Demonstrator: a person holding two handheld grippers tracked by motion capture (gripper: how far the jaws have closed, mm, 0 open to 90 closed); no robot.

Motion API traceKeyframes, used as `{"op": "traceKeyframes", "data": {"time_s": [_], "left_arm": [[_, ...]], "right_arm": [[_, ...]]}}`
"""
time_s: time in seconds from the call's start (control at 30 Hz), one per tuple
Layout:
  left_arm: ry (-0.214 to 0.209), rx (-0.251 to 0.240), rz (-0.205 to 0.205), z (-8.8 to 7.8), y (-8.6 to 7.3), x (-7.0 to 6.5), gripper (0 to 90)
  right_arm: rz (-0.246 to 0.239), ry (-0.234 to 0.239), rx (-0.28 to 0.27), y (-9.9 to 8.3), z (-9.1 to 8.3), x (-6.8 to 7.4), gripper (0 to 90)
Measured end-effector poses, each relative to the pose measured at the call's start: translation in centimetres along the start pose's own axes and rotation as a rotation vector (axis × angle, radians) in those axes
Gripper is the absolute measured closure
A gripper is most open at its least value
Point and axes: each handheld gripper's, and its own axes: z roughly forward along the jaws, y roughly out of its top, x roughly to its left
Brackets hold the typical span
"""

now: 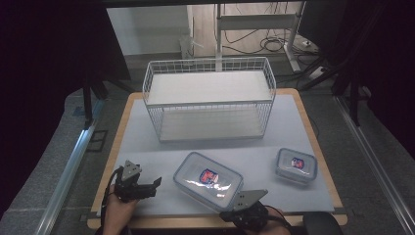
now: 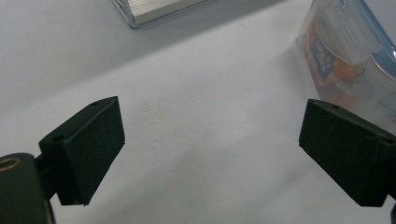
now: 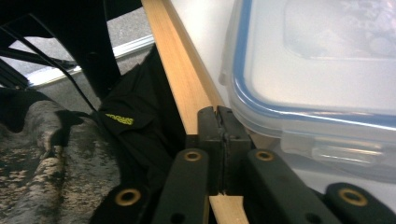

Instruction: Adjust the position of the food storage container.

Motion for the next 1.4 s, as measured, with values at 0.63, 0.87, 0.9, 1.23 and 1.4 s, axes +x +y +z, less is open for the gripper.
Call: {"op": "traceKeyframes", "data": {"time_s": [0.63, 0.87, 0.9, 1.23, 1.4], "left_arm": [[-0.010, 0.006, 0.004, 0.2, 0.0, -0.2, 7.0], [-0.018, 0.012, 0.020, 0.3, 0.1, -0.4, 7.0], [-0.018, 0.012, 0.020, 0.3, 0.1, -0.4, 7.0], [-0.035, 0.014, 0.027, 0.6, 0.2, -0.8, 7.0], [-0.042, 0.022, 0.036, 0.7, 0.3, -1.2, 7.1]], "right_arm": [[0.061, -0.115, -0.008, -0.6, -1.5, -3.7, 89.6], [0.082, -0.171, -0.014, -0.7, -2.3, -5.2, 89.6], [0.082, -0.171, -0.014, -0.7, -2.3, -5.2, 89.6], [0.108, -0.217, -0.019, -0.5, -2.7, -6.7, 89.6], [0.119, -0.216, 0.000, -0.4, -2.5, -7.2, 89.4]]}}
